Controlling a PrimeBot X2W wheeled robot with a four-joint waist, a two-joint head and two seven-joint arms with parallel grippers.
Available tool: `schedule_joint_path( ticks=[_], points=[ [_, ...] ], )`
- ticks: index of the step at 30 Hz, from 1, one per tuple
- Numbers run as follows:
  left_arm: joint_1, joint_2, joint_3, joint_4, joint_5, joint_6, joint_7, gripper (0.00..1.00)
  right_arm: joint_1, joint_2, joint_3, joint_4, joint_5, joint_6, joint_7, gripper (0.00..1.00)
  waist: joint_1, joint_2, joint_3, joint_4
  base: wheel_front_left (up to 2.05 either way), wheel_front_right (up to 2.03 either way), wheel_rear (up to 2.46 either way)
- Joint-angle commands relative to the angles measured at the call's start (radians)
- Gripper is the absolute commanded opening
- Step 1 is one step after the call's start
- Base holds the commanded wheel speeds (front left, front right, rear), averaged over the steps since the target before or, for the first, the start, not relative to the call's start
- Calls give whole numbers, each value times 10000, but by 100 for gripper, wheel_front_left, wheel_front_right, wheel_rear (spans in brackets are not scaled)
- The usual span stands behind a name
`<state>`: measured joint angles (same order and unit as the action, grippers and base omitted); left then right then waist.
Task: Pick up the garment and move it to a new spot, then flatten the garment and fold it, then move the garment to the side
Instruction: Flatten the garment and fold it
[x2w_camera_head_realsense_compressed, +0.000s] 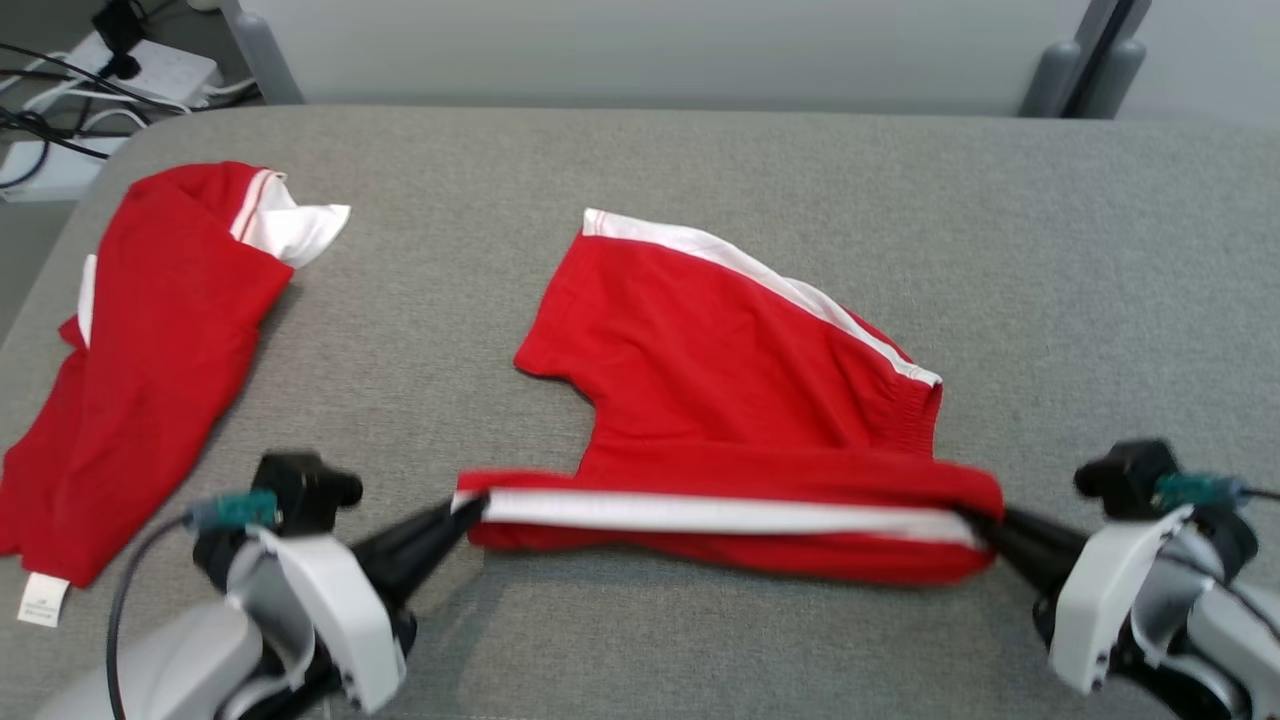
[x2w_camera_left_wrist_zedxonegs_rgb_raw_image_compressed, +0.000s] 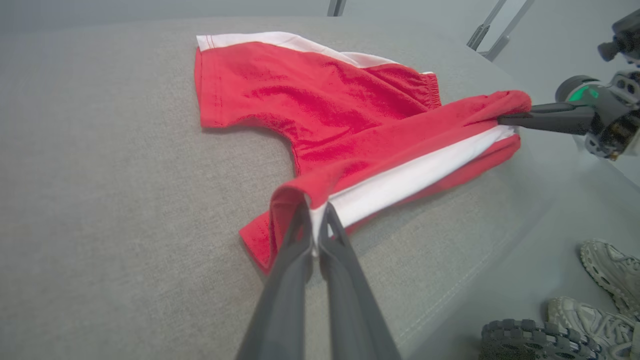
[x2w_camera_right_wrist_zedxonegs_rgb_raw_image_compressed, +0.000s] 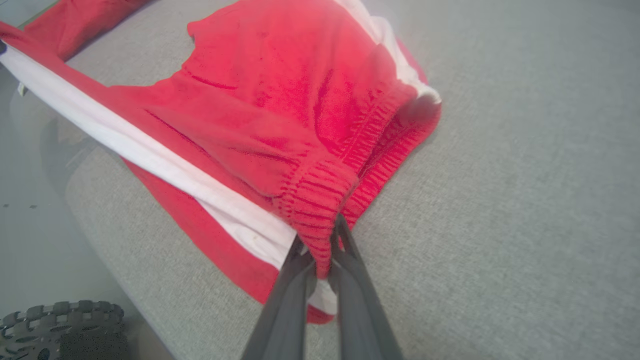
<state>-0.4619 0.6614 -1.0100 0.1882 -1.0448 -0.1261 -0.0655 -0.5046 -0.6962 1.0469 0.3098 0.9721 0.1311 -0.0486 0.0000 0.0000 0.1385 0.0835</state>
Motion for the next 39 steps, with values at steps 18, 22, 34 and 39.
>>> schedule_joint_path(
  ticks=[18, 22, 34, 39],
  points=[
    [-5034, -1448, 1417, 3193, 1071, 223, -329, 0, -2616, 2795, -2345, 2314, -1702, -4, -1342, 0, 0, 0, 2666, -1547, 0, 0, 0],
    [-5730, -1739, 1378, 4196, 1311, 206, -388, 0, -3064, 3473, -2762, 2926, -2036, -4, -1650, 0, 0, 0, 3105, -1735, 0, 0, 0],
    [-7171, -2296, 1202, 6438, 1912, 115, -1102, 0, -3839, 4576, -3521, 3802, -2760, -4, -2086, 0, 0, 0, 3872, -2037, 0, 0, 0],
    [-7480, -2470, 1043, 7190, 2014, 39, -1344, 0, -3815, 4917, -3617, 3825, -2780, -4, -2120, 0, 0, 0, 4018, -2122, 0, 0, 0]
  ],
)
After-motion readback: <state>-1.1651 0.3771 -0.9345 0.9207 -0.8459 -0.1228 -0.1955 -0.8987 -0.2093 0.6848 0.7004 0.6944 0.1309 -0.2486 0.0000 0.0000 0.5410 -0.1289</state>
